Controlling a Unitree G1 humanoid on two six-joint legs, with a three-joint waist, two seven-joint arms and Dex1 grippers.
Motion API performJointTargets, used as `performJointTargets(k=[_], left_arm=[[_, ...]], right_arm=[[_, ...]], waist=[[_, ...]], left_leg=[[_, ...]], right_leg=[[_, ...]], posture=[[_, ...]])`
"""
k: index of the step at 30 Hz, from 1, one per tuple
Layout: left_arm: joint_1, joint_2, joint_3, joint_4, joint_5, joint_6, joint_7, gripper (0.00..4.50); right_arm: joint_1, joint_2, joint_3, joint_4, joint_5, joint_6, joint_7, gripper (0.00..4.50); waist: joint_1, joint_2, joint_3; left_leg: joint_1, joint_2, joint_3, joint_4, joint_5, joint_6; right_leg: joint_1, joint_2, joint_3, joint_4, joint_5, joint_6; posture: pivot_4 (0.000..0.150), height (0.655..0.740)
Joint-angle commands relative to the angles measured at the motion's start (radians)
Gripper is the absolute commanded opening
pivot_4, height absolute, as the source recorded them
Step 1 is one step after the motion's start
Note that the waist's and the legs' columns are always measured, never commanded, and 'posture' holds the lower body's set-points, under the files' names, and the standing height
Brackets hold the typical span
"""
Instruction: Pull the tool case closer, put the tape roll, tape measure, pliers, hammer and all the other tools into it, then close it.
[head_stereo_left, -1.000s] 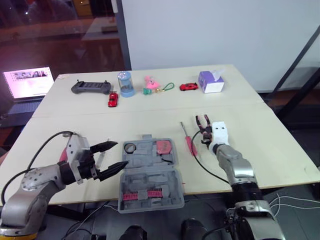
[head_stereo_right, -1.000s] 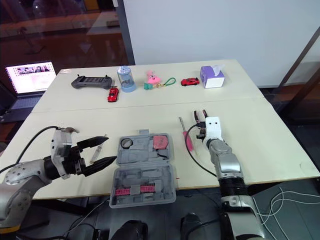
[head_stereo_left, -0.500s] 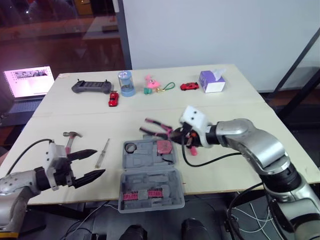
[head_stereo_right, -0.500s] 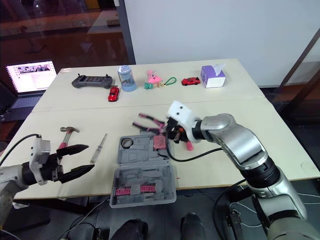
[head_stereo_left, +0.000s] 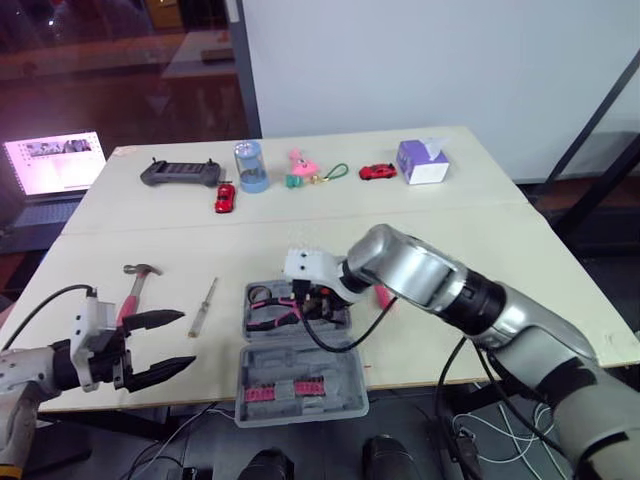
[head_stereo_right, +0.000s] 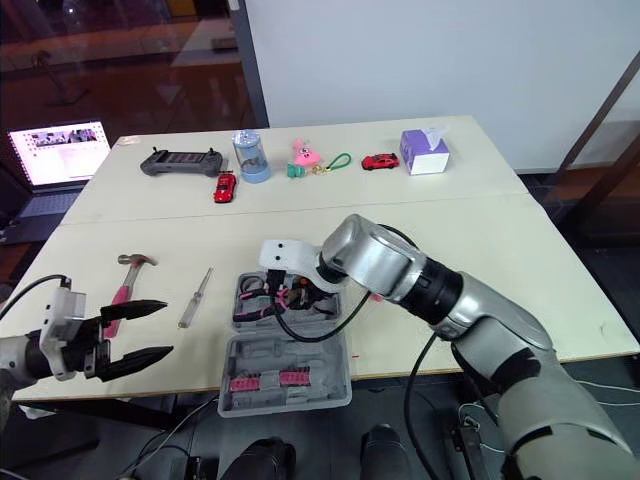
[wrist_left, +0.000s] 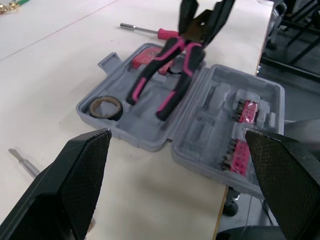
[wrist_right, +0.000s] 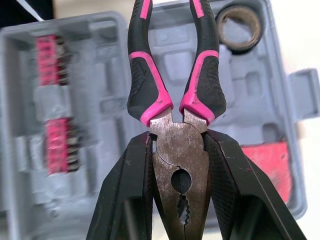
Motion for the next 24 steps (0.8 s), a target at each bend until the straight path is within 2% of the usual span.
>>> performJointTargets(k=[1,24], left_arm=[[0.004,0.0,0.013,-0.006,0.007,-0.029,-0.009,4.5],[0.006,-0.018,0.017,-0.06,0.003,-0.006,0.056,4.5]], right_arm=[[-0.037,0.034,0.006,0.05,-0.052,-0.059,0.019,0.99],[0.025,0.168,0.002,0.256,-0.22,-0.214,0.063,0.99]], waist=[[0.0,0.0,0.0],[-0.004,0.0,0.0]], left_leg=[[0.0,0.0,0.0,0.0,0.0,0.0],[0.0,0.0,0.0,0.0,0.0,0.0]], right_leg=[[0.0,0.0,0.0,0.0,0.0,0.0],[-0.002,0.0,0.0,0.002,0.0,0.0]], posture=[[0.15,0.74],[0.15,0.74]])
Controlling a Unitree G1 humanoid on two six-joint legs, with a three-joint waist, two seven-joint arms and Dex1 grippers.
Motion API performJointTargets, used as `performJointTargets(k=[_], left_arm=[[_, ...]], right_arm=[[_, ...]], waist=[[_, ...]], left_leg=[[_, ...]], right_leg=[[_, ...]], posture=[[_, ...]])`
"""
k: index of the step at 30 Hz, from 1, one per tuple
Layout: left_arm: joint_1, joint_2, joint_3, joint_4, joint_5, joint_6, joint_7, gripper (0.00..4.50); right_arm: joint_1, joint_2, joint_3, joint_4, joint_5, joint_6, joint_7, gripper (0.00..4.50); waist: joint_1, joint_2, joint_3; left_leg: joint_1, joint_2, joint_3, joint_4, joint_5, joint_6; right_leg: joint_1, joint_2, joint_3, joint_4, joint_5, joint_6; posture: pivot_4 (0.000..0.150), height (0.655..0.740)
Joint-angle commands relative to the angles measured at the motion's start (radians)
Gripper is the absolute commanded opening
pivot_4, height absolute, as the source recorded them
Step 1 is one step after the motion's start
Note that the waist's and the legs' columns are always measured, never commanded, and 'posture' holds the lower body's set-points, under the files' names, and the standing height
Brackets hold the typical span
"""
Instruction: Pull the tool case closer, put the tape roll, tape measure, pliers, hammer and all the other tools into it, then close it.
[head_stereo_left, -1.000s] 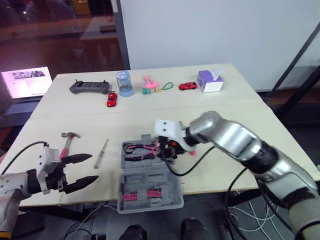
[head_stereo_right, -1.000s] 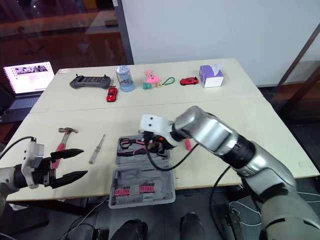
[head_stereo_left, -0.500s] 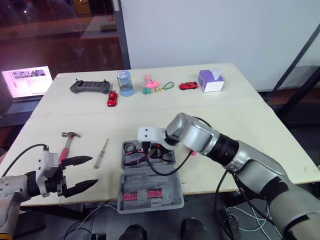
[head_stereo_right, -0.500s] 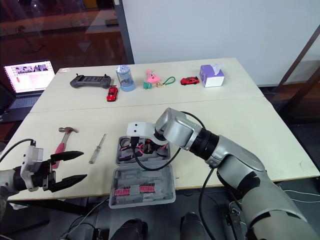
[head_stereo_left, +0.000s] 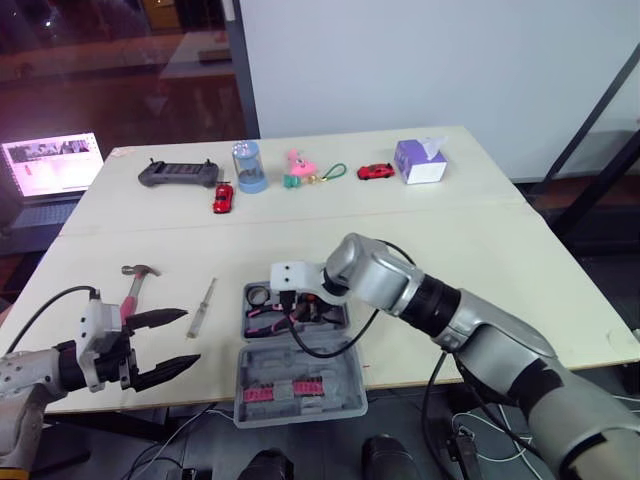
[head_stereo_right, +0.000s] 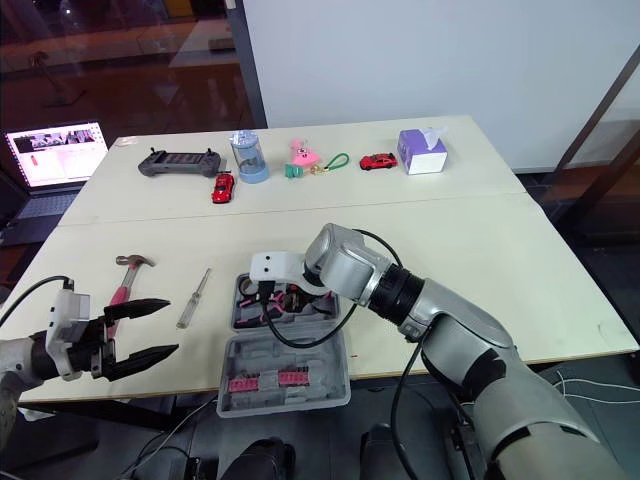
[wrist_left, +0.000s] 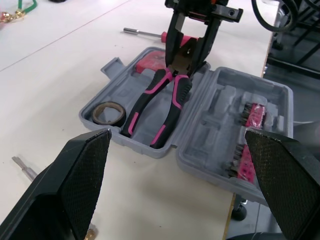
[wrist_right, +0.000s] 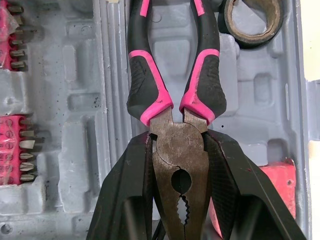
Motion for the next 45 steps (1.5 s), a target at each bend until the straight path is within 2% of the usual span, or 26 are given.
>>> performJointTargets(k=[1,13,15,17,20,25,28,29,30,31,32,34,37,38,45], left_arm=[[0.005,0.005,0.02,-0.035,-0.013,0.005,0.009,4.5],[0.011,0.006,0.023,-0.037,-0.01,0.011,0.017,4.5],[0.012,0.005,0.023,-0.038,-0.01,0.013,0.02,4.5],[0.011,0.005,0.022,-0.036,-0.01,0.013,0.022,4.5],[0.007,0.005,0.019,-0.034,-0.009,0.015,0.024,4.5],[-0.011,0.007,0.015,-0.023,-0.007,0.021,0.03,4.5],[-0.017,0.007,0.016,-0.02,-0.006,0.024,0.032,4.5],[-0.018,0.007,0.016,-0.019,-0.006,0.024,0.033,4.5],[-0.019,0.007,0.016,-0.02,-0.006,0.026,0.035,4.5],[-0.02,0.007,0.017,-0.022,-0.007,0.027,0.038,4.5],[-0.019,0.006,0.017,-0.024,-0.007,0.029,0.04,4.5],[-0.018,0.006,0.017,-0.024,-0.007,0.03,0.042,4.5],[-0.015,0.005,0.018,-0.026,-0.007,0.033,0.045,4.5],[-0.015,0.006,0.018,-0.026,-0.008,0.035,0.046,4.5],[-0.02,0.009,0.016,-0.023,-0.007,0.044,0.046,4.5]], right_arm=[[0.0,0.03,-0.032,0.023,-0.027,-0.036,-0.011,0.99],[0.062,0.048,-0.046,0.116,-0.082,-0.083,-0.013,0.99],[0.067,0.053,-0.06,0.123,-0.085,-0.086,-0.013,2.06],[0.068,0.061,-0.082,0.127,-0.087,-0.09,-0.017,2.88],[0.062,0.069,-0.111,0.123,-0.086,-0.094,-0.012,4.33],[0.061,0.066,-0.185,0.013,-0.041,-0.027,0.019,4.33],[0.117,0.09,-0.245,-0.083,-0.008,0.045,-0.028,4.33],[0.145,0.101,-0.262,-0.112,-0.002,0.065,-0.057,3.79],[0.178,0.112,-0.278,-0.142,0.0,0.089,-0.089,3.49],[0.208,0.119,-0.29,-0.169,0.0,0.099,-0.116,2.93],[0.238,0.127,-0.304,-0.191,0.001,0.107,-0.145,2.64],[0.287,0.135,-0.314,-0.221,-0.006,0.097,-0.196,1.58],[0.343,0.144,-0.317,-0.248,-0.004,0.086,-0.248,0.29],[0.365,0.153,-0.326,-0.248,0.0,0.074,-0.272,0.04],[0.427,0.157,-0.315,-0.213,-0.007,-0.014,-0.334,0.04]], waist=[[-0.003,0.0,0.0],[-0.021,0.0,0.0],[-0.021,0.0,0.0],[-0.02,0.0,0.0],[-0.02,0.0,0.0],[-0.02,0.0,0.0],[-0.02,0.0,0.0],[-0.02,0.0,0.0],[-0.02,0.0,0.0],[-0.02,0.0,0.0],[-0.02,0.0,0.0],[-0.018,0.0,0.0],[-0.018,0.0,0.0],[-0.018,0.0,0.0],[-0.02,0.0,0.0]], left_leg=[[0.0,0.0,0.0,0.0,0.0,0.0],[0.0,0.0,0.0,0.0,0.0,0.0],[0.0,0.0,0.0,-0.001,0.0,0.0],[0.0,0.0,0.0,0.0,0.0,0.0],[0.0,0.0,0.0,0.0,0.0,0.0],[0.0,0.0,0.0,0.0,0.0,0.0],[0.0,0.0,-0.001,0.0,0.0,0.0],[0.0,0.0,-0.001,-0.001,0.0,0.0],[0.0,0.0,-0.001,-0.001,0.0,0.0],[0.0,0.0,-0.001,-0.001,0.0,0.0],[0.0,0.0,-0.001,-0.001,0.0,0.0],[0.0,0.0,-0.001,-0.001,0.0,0.0],[0.0,-0.001,0.0,0.0,0.0,0.0],[0.0,0.0,0.0,0.0,0.0,0.0],[0.0,0.0,0.0,0.0,0.0,0.0]], right_leg=[[0.0,0.0,0.0,0.0,0.0,0.0],[0.0,0.0,0.0,0.0,0.0,0.0],[0.0,0.0,0.0,0.0,0.0,0.0],[0.0,0.0,0.0,0.0,0.0,0.0],[0.0,0.0,0.0,0.0,0.0,0.0],[0.0,0.0,0.0,0.0,0.0,0.0],[0.0,0.0,0.0,0.0,0.0,0.0],[0.0,0.0,0.0,0.0,0.0,0.0],[0.0,0.0,0.0,0.0,0.0,0.0],[0.0,0.0,0.0,0.0,0.0,0.0],[0.0,0.0,0.0,0.0,0.0,0.0],[0.0,-0.001,0.0,0.0,0.0,0.0],[0.0,-0.001,0.0,0.0,0.0,0.0],[0.0,-0.001,0.0,0.0,0.0,0.0],[0.0,0.0,0.0,0.0,0.0,0.0]], posture=[[0.15,0.74],[0.15,0.74],[0.15,0.74],[0.15,0.74],[0.15,0.74],[0.15,0.74],[0.15,0.74],[0.15,0.74],[0.15,0.74],[0.15,0.74],[0.15,0.74],[0.15,0.74],[0.15,0.74],[0.15,0.74],[0.15,0.74]])
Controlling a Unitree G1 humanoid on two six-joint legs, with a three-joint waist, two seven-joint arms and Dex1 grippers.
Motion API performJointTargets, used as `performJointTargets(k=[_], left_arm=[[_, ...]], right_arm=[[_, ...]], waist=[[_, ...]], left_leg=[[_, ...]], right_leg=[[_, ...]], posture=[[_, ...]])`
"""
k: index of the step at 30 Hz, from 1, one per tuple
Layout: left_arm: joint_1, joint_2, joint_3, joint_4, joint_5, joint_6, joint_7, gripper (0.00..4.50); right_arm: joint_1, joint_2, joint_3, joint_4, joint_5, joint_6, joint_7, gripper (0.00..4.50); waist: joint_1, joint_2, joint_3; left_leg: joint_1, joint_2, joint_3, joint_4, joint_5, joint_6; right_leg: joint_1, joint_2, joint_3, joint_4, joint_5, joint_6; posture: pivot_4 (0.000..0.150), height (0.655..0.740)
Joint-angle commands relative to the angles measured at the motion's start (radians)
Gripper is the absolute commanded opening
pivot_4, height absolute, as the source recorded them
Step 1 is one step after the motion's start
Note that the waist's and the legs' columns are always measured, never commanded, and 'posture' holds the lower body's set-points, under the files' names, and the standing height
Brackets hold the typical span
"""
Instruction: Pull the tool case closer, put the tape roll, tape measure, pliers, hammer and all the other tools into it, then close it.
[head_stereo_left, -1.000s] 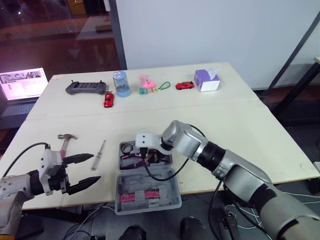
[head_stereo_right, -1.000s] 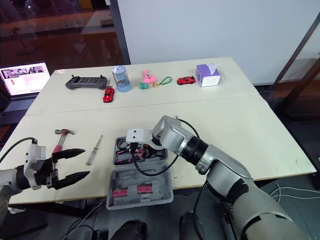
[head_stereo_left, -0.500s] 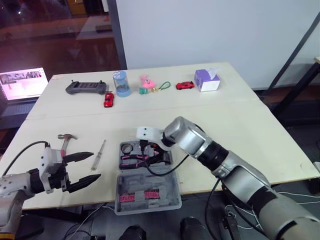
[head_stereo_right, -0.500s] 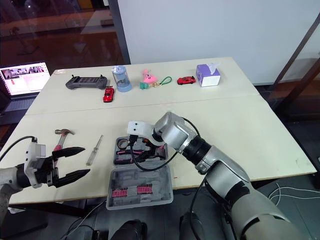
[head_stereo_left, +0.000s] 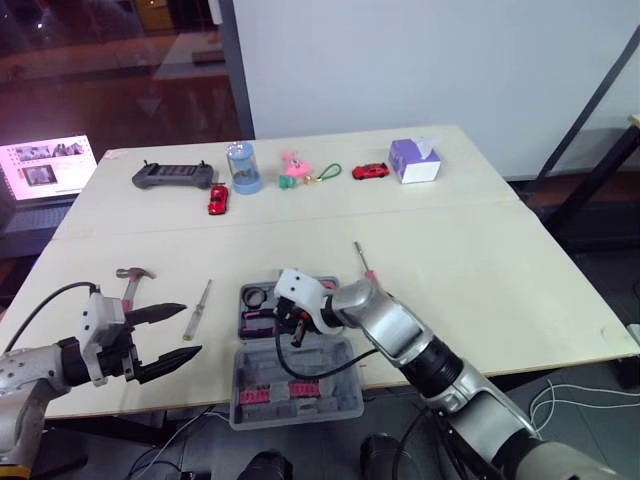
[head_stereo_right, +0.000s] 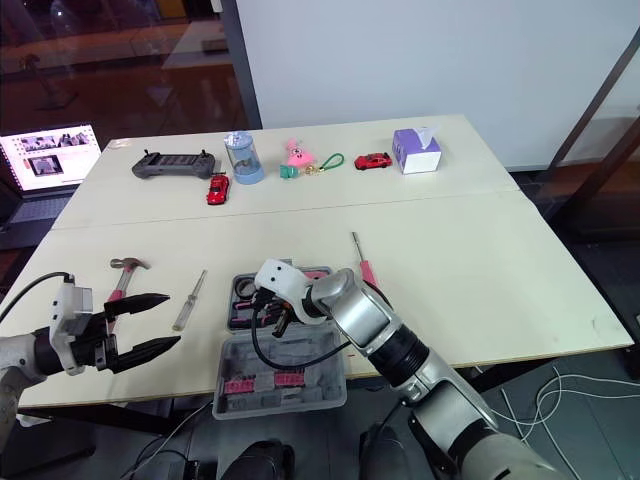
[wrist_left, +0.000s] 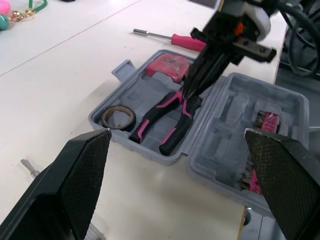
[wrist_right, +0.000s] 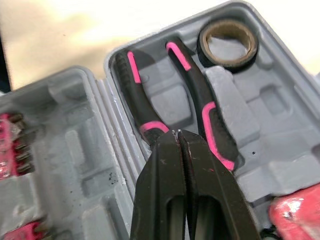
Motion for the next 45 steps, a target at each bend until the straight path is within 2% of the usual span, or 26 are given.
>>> performJointTargets(k=[1,6,12,15,17,20,29,31,35,39,41,44,45], left_arm=[[-0.008,0.01,0.017,-0.008,-0.007,0.003,0.0,4.5],[-0.006,0.012,0.018,-0.008,-0.006,0.004,-0.001,4.5],[0.005,0.014,0.027,-0.019,-0.007,0.009,0.0,4.5],[0.012,0.017,0.032,-0.027,-0.01,0.014,0.001,4.5],[0.015,0.018,0.034,-0.03,-0.01,0.016,0.001,4.5],[0.016,0.021,0.037,-0.033,-0.012,0.018,0.002,4.5],[0.006,0.024,0.034,-0.025,-0.01,0.018,0.001,4.5],[0.001,0.024,0.029,-0.021,-0.007,0.018,0.001,4.5],[-0.013,0.022,0.002,-0.014,0.022,0.016,0.011,4.5],[-0.028,0.026,-0.04,-0.006,0.07,0.027,0.034,4.5],[-0.035,0.024,-0.05,0.001,0.075,0.034,0.035,4.5],[-0.074,0.022,-0.102,0.02,0.09,0.087,0.043,3.68],[-0.087,0.023,-0.126,0.038,0.115,0.079,0.043,3.22]], right_arm=[[0.007,0.015,0.003,-0.007,-0.002,-0.04,-0.018,0.04],[0.037,0.012,0.04,0.065,-0.029,-0.049,-0.046,0.04],[0.084,-0.018,0.107,0.191,-0.067,0.037,-0.043,0.04],[0.098,-0.027,0.148,0.246,-0.073,0.061,-0.017,0.04],[0.105,-0.024,0.162,0.268,-0.074,0.057,-0.006,0.04],[0.112,-0.024,0.187,0.306,-0.096,0.041,0.001,0.04],[0.111,-0.006,0.17,0.313,-0.116,0.022,-0.003,0.04],[0.102,0.014,0.117,0.286,-0.093,0.006,-0.015,0.04],[0.066,0.018,-0.015,0.1,-0.03,-0.085,-0.003,0.04],[0.046,-0.029,-0.148,-0.134,0.071,-0.061,0.048,0.04],[0.05,-0.053,-0.188,-0.205,0.113,-0.03,0.063,0.04],[0.073,-0.2,-0.236,-0.35,0.197,0.081,0.161,0.0],[0.079,-0.258,-0.241,-0.369,0.212,0.111,0.185,0.0]], waist=[[0.0,0.0,0.0],[0.0,0.0,0.0],[0.002,0.0,-0.005],[0.012,0.0,-0.013],[0.023,0.004,-0.021],[0.03,0.005,-0.032],[0.034,0.007,-0.042],[0.033,0.007,-0.042],[0.032,0.007,-0.039],[0.026,0.004,-0.027],[0.023,0.003,-0.027],[0.026,0.003,-0.025],[0.028,0.002,-0.023]], left_leg=[[0.0,0.0,0.0,0.0,0.0,0.0],[0.0,0.0,0.0,0.0,0.0,0.0],[0.004,0.0,0.0,0.0,0.0,0.0],[0.012,0.0,0.0,-0.003,-0.001,0.002],[0.021,0.0,0.001,-0.004,-0.007,0.012],[0.034,0.0,0.001,-0.005,-0.012,0.017],[0.045,0.0,0.001,-0.006,-0.016,0.015],[0.045,0.0,0.001,-0.006,-0.016,0.015],[0.043,0.0,0.0,-0.006,-0.016,0.015],[0.03,0.0,-0.001,-0.003,-0.015,0.013],[0.017,0.0,-0.002,-0.001,-0.011,0.007],[0.015,0.001,-0.001,-0.002,-0.011,0.006],[0.015,0.001,-0.001,-0.002,-0.012,0.009]], right_leg=[[0.0,0.0,0.0,0.0,0.0,0.0],[0.0,0.0,0.0,0.0,0.0,0.0],[0.004,0.0,0.0,0.0,0.0,0.0],[0.012,0.0,0.0,-0.002,0.0,0.0],[0.021,0.0,0.0,-0.004,-0.001,0.0],[0.031,0.001,0.0,-0.01,-0.004,0.001],[0.042,0.001,-0.001,-0.012,-0.008,0.003],[0.042,0.001,-0.001,-0.012,-0.008,0.003],[0.04,0.001,-0.001,-0.012,-0.008,0.003],[0.03,0.001,0.001,-0.007,-0.007,0.003],[0.016,0.001,0.001,-0.002,-0.007,0.002],[0.012,0.001,0.001,-0.001,-0.007,0.001],[0.012,0.0,0.001,-0.002,-0.007,0.001]], posture=[[0.15,0.74],[0.15,0.74],[0.15,0.74],[0.15,0.74],[0.15,0.74],[0.15,0.74],[0.15,0.74],[0.15,0.74],[0.15,0.74],[0.15,0.74],[0.15,0.74],[0.15,0.74],[0.15,0.74]])
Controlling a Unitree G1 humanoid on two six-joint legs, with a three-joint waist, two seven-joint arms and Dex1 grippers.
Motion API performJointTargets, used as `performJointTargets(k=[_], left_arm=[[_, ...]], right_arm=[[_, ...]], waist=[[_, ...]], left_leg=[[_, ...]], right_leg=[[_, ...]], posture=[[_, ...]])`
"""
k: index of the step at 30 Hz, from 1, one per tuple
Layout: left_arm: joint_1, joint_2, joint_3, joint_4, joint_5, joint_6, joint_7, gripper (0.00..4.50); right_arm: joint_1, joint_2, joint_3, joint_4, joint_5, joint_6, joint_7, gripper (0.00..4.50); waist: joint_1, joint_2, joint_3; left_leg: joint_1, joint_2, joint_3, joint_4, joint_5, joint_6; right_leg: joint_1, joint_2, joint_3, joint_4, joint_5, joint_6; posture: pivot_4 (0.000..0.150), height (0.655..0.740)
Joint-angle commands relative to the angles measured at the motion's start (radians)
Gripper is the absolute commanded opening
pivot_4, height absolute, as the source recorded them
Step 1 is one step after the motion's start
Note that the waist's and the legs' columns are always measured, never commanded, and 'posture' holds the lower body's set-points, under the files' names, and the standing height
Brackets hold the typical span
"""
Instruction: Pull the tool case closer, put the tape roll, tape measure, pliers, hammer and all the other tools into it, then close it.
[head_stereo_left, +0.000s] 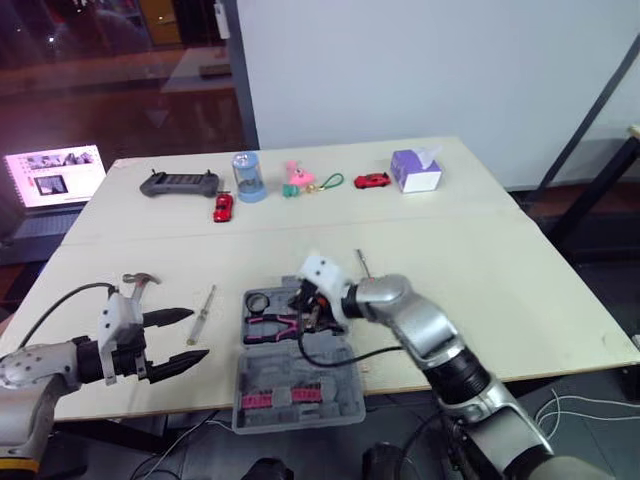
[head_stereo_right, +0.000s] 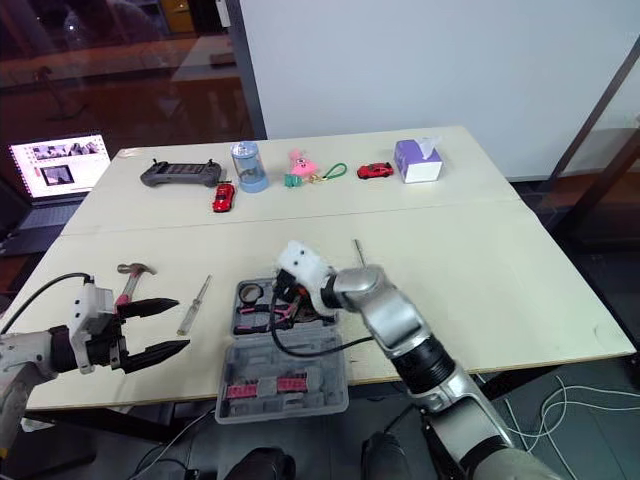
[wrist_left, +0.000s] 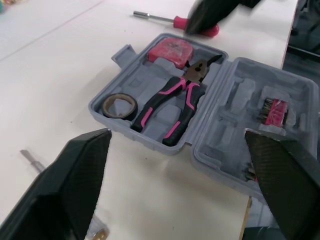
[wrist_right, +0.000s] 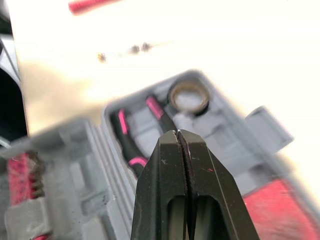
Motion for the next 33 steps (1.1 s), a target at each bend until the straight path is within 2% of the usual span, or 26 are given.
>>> performJointTargets(k=[1,6,7,8,15,20,26,33], left_arm=[[-0.033,0.017,-0.056,0.038,0.058,0.002,-0.001,2.76],[-0.084,0.004,-0.122,0.089,0.126,-0.007,0.028,0.59],[-0.093,0.0,-0.141,0.103,0.149,-0.022,0.035,0.23],[-0.102,-0.008,-0.162,0.116,0.174,-0.037,0.047,0.1],[-0.13,-0.036,-0.263,0.131,0.275,-0.047,0.1,0.1],[-0.146,-0.073,-0.336,0.125,0.358,-0.045,0.172,0.1],[-0.186,-0.135,-0.393,0.119,0.396,-0.016,0.215,0.1],[-0.251,-0.168,-0.4,0.211,0.42,-0.029,0.23,0.1]], right_arm=[[0.015,-0.147,-0.03,-0.098,0.065,0.089,0.088,0.0],[0.02,-0.305,0.057,-0.034,-0.005,0.05,0.09,0.0],[0.021,-0.326,0.084,-0.025,-0.018,0.04,0.098,0.0],[0.02,-0.343,0.12,-0.014,-0.041,0.023,0.101,0.0],[-0.006,-0.347,0.264,0.036,-0.128,-0.011,0.098,0.0],[-0.017,-0.304,0.296,0.045,-0.147,-0.003,0.093,0.0],[-0.03,-0.266,0.294,0.076,-0.169,-0.013,0.084,0.0],[-0.094,-0.212,0.292,0.168,-0.202,-0.06,0.078,0.0]], waist=[[0.003,-0.001,0.003],[0.001,-0.004,0.013],[0.0,-0.004,0.016],[-0.001,-0.004,0.016],[0.002,-0.008,0.02],[0.005,-0.007,0.02],[0.016,-0.008,0.02],[0.031,-0.008,0.02]], left_leg=[[0.0,0.0,0.001,0.0,0.0,0.0],[0.001,0.0,0.003,0.001,0.0,0.001],[0.001,0.0,0.004,0.001,0.0,0.001],[0.0,0.0,0.004,0.001,0.0,0.001],[-0.002,0.0,0.005,0.001,0.0,0.0],[-0.002,0.0,0.004,0.001,0.0,0.0],[-0.002,0.0,0.004,0.002,0.002,-0.002],[0.0,0.0,0.004,0.002,0.002,-0.003]], right_leg=[[0.001,0.0,0.0,-0.001,0.0,0.0],[0.002,0.0,-0.001,0.0,0.0,0.0],[0.001,0.0,-0.001,0.0,0.0,0.0],[0.001,0.0,-0.001,0.0,0.0,0.0],[-0.001,0.0,0.0,0.0,0.0,0.0],[-0.001,0.0,0.0,0.0,0.0,0.0],[-0.001,0.0,0.0,0.001,0.0,0.0],[0.001,0.0,-0.001,0.001,0.001,-0.001]], posture=[[0.15,0.74],[0.15,0.74],[0.15,0.74],[0.15,0.74],[0.15,0.74],[0.15,0.74],[0.15,0.74],[0.15,0.74]])
